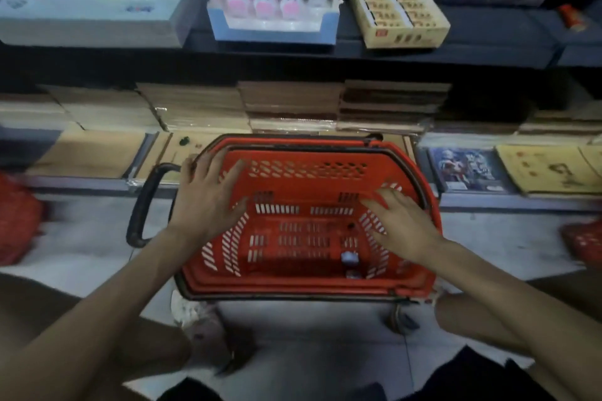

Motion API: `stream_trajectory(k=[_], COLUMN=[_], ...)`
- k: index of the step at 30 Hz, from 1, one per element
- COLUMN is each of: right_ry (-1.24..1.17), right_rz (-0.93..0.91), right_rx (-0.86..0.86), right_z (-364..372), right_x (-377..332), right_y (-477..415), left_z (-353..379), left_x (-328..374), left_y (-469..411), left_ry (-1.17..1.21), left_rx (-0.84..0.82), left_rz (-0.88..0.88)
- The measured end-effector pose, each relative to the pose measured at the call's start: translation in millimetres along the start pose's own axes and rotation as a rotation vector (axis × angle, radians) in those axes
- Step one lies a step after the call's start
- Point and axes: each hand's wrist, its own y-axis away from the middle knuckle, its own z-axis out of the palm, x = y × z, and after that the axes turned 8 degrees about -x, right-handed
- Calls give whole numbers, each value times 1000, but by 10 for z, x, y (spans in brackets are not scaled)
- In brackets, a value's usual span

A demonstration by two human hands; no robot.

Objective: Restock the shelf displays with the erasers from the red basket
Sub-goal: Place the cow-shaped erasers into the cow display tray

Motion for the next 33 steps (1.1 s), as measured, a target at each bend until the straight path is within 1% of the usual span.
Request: stream_trajectory(k=[3, 5, 7, 10, 15, 18, 20, 22, 24, 27, 30, 33], right_ry=[98, 155, 194, 237, 183, 77, 49, 102, 205, 362, 457, 516], right_rz=[-17, -40, -63, -102, -97, -66, -49, -38, -50, -122, -151, -170], right_rx=[-61, -42, -54, -179, -416, -509, -558, -579, -593, -598, -579, -628], right_z=[244, 317, 377, 416, 522, 681, 839, 1064, 1290, 1560, 1700, 1747], right_x=[64, 72, 70, 21, -79, -154, -210, -243, -264, -280, -316, -333], right_y=[136, 187, 239, 334, 265, 51, -125, -290, -406, -505, -597, -647], left_z=[268, 341, 377, 434, 570, 602, 625, 645, 653, 633, 634, 631], left_x=[-135, -149, -117, -62, -2, 63, 102, 138, 166, 207, 212, 204], left_y=[87, 140, 194, 320, 612, 738, 806, 864, 892, 927, 952, 968], left_ry=[-57, -74, -62, -58, -102, -95, -85, -78, -74, -62, -72, -85], left_rx=[-98, -143, -156, -140, -108, -82, -65, -57, -51, -58, -67, -72], left_rz=[-48, -86, -116, -122, -145, -169, -186, -199, -208, -221, -217, -219])
